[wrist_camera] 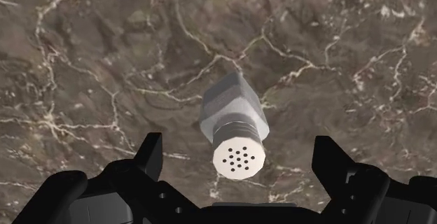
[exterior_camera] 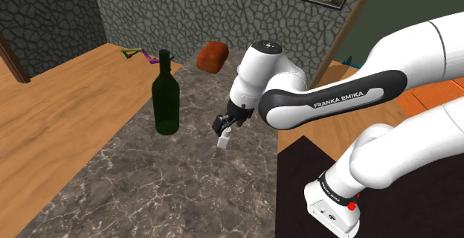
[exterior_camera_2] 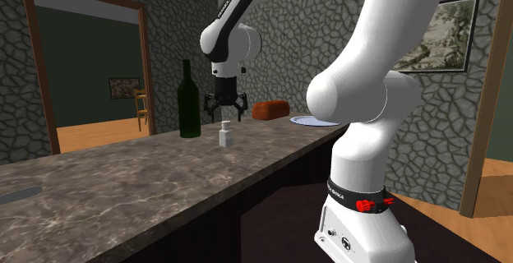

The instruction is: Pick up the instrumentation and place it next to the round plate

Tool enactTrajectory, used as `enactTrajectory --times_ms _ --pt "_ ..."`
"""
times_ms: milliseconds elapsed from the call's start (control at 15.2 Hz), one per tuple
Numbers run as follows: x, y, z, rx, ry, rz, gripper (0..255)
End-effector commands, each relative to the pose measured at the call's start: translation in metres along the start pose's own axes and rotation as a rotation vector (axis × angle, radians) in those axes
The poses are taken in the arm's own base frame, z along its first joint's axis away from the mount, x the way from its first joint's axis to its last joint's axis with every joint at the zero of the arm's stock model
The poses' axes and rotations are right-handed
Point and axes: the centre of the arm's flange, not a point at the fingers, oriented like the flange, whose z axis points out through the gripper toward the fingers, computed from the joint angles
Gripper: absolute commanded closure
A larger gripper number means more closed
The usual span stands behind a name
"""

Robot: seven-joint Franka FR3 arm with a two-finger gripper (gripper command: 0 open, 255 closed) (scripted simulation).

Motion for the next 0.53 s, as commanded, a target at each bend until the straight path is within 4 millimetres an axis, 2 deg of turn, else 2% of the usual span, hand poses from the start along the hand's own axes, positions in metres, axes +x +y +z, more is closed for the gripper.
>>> enactTrajectory --times_ms 0,132,462 --pt "0.0004 -0.0006 0.0091 0.001 0.001 0.000 0" --pt "0.0004 -0.0006 0.0175 0.001 0.001 0.000 0" --pt "0.0004 -0.0006 0.0175 0.001 0.001 0.000 0"
